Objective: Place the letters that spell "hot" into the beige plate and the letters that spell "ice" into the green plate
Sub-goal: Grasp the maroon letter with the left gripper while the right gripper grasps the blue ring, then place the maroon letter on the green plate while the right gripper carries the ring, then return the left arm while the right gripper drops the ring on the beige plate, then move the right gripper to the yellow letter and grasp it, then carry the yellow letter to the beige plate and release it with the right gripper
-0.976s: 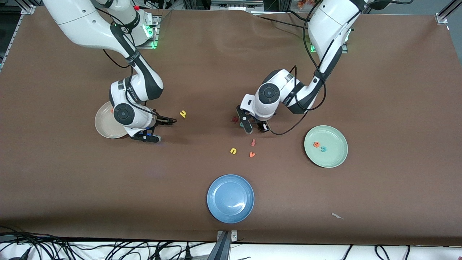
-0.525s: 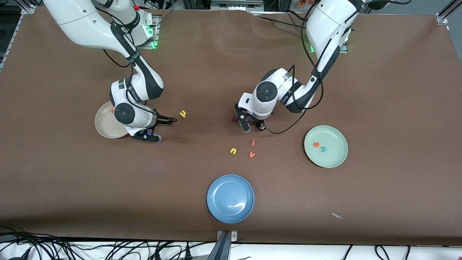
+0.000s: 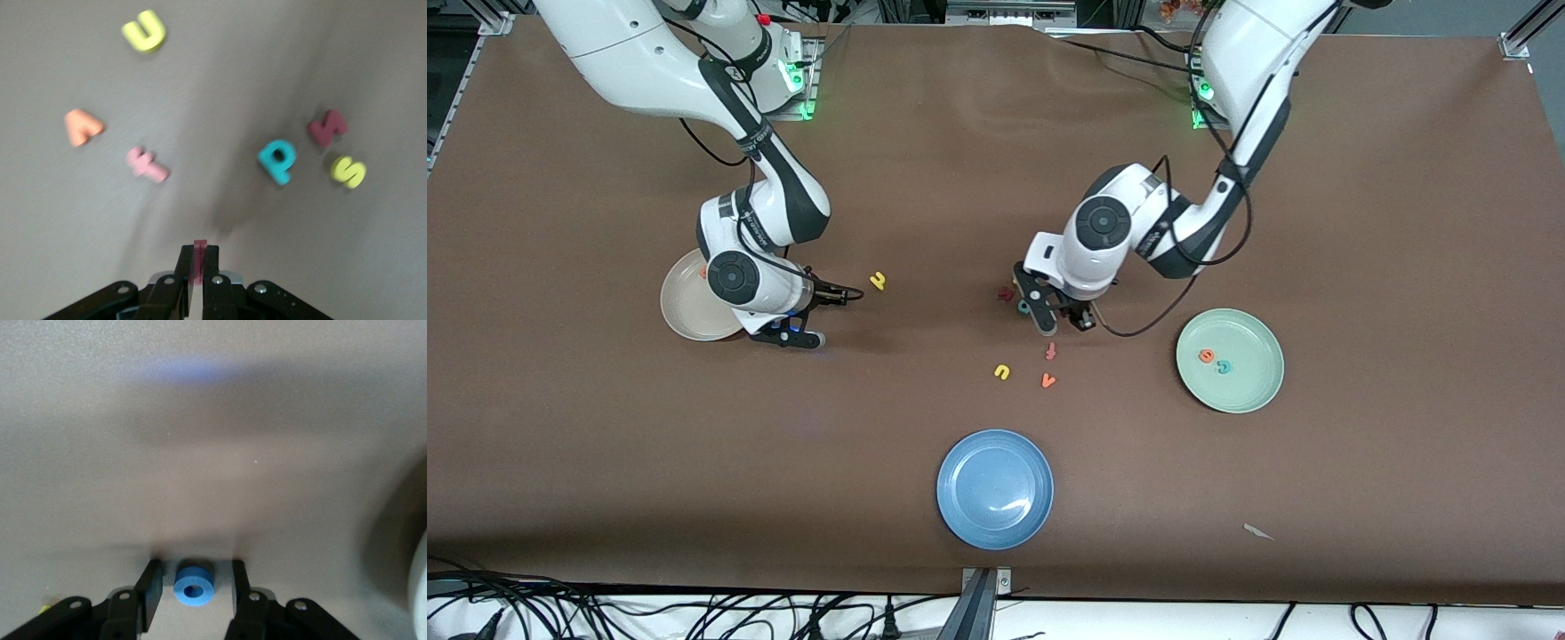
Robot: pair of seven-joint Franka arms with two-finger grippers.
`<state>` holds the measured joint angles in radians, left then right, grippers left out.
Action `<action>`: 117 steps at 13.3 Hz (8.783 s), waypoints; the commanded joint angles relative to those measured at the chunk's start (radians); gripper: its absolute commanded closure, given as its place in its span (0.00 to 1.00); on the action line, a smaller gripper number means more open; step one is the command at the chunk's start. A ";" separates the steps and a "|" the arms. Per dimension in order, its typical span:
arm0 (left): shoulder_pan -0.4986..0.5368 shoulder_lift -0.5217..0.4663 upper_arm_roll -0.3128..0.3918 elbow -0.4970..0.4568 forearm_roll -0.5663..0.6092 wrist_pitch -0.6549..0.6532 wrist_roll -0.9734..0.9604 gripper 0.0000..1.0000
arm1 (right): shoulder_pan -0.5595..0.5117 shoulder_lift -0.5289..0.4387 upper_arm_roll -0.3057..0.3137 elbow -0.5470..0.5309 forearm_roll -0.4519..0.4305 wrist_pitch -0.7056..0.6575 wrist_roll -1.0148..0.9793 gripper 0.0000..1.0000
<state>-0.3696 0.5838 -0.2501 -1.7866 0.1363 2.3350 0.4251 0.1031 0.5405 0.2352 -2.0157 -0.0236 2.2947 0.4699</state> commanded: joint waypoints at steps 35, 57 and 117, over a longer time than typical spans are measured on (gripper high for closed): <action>0.261 -0.163 0.210 0.021 -0.004 -0.185 -0.112 0.00 | 0.003 -0.010 0.015 -0.090 -0.002 0.112 -0.001 0.81; 0.308 -0.552 0.242 0.199 -0.138 -0.793 -0.519 0.00 | -0.003 -0.102 -0.260 0.020 -0.004 -0.246 -0.356 0.78; 0.317 -0.527 0.242 0.248 -0.147 -0.842 -0.519 0.00 | 0.047 -0.198 0.027 0.000 -0.280 -0.153 -0.341 1.00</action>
<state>-0.0572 0.0469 -0.0050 -1.5651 0.0171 1.5132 -0.0910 0.1482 0.3695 0.2978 -2.0384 -0.3119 2.2176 0.1285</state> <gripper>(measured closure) 0.000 0.744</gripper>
